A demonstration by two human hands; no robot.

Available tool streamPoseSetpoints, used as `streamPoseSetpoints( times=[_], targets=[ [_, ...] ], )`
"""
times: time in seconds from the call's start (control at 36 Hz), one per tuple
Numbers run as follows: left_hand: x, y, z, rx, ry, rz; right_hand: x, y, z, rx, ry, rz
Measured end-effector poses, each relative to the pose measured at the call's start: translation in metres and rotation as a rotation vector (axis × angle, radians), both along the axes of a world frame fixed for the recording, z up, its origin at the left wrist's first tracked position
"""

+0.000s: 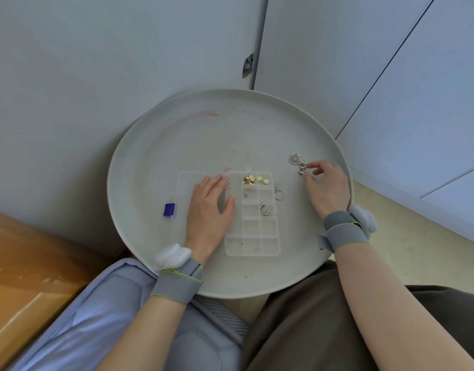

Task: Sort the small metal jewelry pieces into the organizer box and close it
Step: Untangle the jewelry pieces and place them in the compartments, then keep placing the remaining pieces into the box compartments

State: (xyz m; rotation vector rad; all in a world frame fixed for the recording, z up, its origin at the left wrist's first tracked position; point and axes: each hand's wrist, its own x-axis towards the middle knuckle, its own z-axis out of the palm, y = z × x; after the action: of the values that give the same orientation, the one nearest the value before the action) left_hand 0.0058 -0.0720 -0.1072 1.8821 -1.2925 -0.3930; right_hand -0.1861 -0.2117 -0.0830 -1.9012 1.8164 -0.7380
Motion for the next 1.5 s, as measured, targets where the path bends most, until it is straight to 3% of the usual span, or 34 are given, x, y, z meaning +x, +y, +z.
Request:
streamPoseSetpoints(
  times=[0.33,0.69,1.5],
  targets=[
    [-0.002,-0.002,-0.003,-0.022,-0.018,-0.018,0.007,-0.007,-0.008,-0.011,0.14,0.048],
    [-0.002,-0.002,-0.001,-0.019,-0.022,-0.005,0.01,0.001,-0.004,-0.025,0.08,0.126],
    [-0.003,-0.002,0.001,0.011,0.025,-0.011,0.017,0.007,0.005,-0.047,-0.162,0.049]
  ],
)
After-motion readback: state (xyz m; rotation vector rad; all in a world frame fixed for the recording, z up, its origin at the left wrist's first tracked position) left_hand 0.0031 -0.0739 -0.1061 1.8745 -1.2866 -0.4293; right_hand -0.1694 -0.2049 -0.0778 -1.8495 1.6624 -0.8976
